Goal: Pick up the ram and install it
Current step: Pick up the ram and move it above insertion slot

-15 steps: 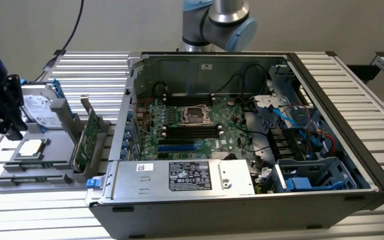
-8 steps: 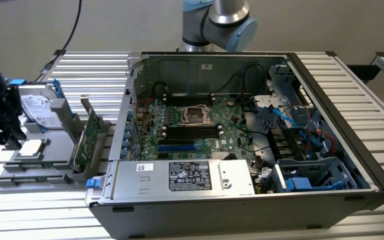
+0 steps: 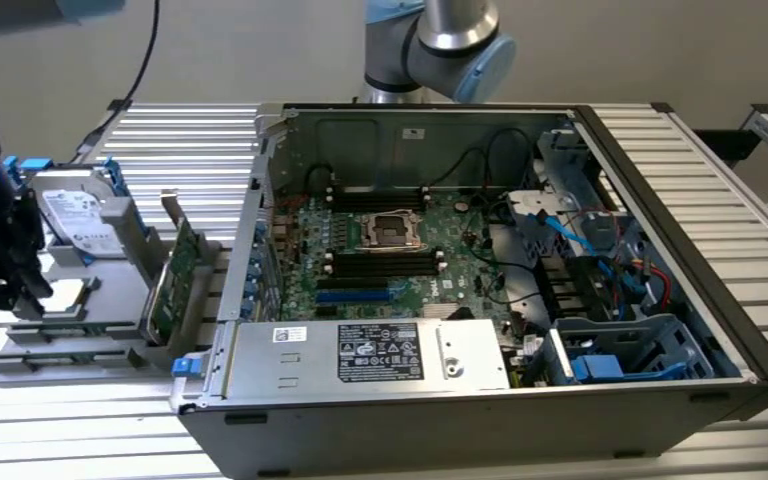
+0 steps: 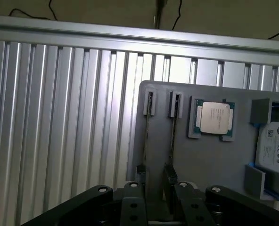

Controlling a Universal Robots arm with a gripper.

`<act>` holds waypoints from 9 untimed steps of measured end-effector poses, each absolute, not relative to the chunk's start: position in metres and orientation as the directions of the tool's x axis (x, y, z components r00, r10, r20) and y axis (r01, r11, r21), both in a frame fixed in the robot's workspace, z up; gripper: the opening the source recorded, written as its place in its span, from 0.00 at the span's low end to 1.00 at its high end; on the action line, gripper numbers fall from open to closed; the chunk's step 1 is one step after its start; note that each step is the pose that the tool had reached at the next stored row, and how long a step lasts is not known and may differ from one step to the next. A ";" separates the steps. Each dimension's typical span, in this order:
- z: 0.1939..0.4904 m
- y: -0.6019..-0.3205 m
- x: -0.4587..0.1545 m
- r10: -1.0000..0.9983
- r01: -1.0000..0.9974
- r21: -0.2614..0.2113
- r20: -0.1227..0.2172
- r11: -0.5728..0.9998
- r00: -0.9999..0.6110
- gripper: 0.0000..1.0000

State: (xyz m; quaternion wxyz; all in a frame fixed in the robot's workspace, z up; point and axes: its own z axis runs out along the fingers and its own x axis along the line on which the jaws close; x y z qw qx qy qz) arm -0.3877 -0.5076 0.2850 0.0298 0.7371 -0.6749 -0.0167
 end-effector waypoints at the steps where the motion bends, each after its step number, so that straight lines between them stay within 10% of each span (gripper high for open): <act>1: 0.283 -0.508 -0.388 -0.995 -0.993 0.067 0.015 -0.092 0.094 0.30; 9: 0.269 -0.510 -0.388 -0.992 -0.990 0.067 0.014 -0.122 0.123 0.30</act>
